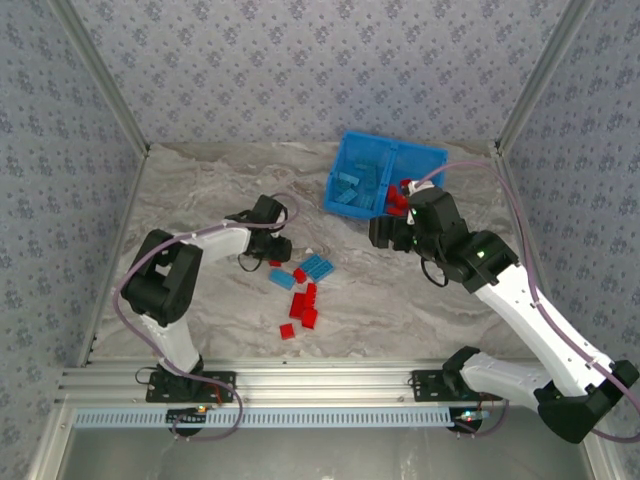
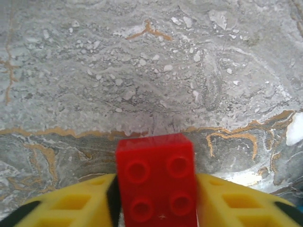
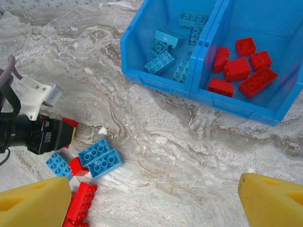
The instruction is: Sort the legos into containers by color
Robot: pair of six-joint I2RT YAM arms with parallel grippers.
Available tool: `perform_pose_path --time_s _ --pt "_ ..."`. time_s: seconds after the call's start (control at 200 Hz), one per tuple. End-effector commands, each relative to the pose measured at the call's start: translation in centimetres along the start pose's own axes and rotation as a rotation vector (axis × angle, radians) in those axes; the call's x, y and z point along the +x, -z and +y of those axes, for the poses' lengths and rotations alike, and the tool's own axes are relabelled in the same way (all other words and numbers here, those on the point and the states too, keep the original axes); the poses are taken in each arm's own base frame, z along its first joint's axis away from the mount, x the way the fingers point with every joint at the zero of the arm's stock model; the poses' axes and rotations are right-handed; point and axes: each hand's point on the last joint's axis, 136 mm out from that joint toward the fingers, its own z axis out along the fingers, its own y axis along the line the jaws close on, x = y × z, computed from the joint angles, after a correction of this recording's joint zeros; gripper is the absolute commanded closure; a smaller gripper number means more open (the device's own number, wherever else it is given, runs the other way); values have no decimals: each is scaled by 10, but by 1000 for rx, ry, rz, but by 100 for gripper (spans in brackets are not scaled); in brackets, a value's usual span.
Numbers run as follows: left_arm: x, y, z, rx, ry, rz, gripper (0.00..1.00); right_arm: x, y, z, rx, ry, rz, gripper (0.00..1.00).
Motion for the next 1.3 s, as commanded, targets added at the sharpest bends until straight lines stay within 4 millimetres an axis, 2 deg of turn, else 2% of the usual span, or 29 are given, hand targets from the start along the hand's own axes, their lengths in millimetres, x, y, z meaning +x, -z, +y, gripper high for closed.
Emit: perform_pose_path --time_s 0.0,0.065,0.125,0.295,0.385,0.4,0.455,0.555,0.67,0.69,0.745,0.904,1.009,1.109,1.179,1.229,1.294 --pt "-1 3 -14 44 -6 5 62 -10 15 -5 23 -39 -42 6" --pt "-15 26 -29 89 -4 -46 65 -13 23 -12 51 -68 -72 6" --pt "-32 55 -51 146 -15 -113 67 -17 30 -23 91 -105 -108 5" --pt "-81 137 -134 285 -113 -322 72 -20 53 -48 167 -192 -211 4" --pt "-101 162 -182 358 -177 -404 73 -22 69 -62 202 -263 -272 3" --pt "-105 165 -189 367 -188 -418 73 -14 64 -66 222 -262 -256 3" --pt "-118 171 -214 385 -228 -465 73 -9 68 -75 252 -292 -271 3" --pt "-142 162 -249 389 -287 -516 74 -2 79 -89 289 -339 -295 3" --pt "-174 137 -277 362 -347 -572 75 7 86 -96 295 -360 -304 3" --pt "-184 139 -283 364 -353 -594 75 8 87 -97 296 -361 -304 3" --pt "-197 128 -296 360 -373 -606 75 12 89 -99 297 -361 -302 3" --pt "-220 104 -332 388 -394 -628 74 20 91 -103 306 -354 -283 3" --pt "-226 82 -343 382 -369 -656 74 22 91 -102 296 -351 -273 3" --pt "-230 58 -343 362 -330 -675 73 23 92 -101 285 -350 -265 3" --pt "-231 49 -345 363 -325 -688 70 25 92 -100 278 -350 -261 3" --pt "-230 48 -348 365 -330 -694 66 26 92 -100 276 -352 -257 3" --pt "-230 51 -350 372 -335 -701 53 27 92 -100 275 -355 -253 3"
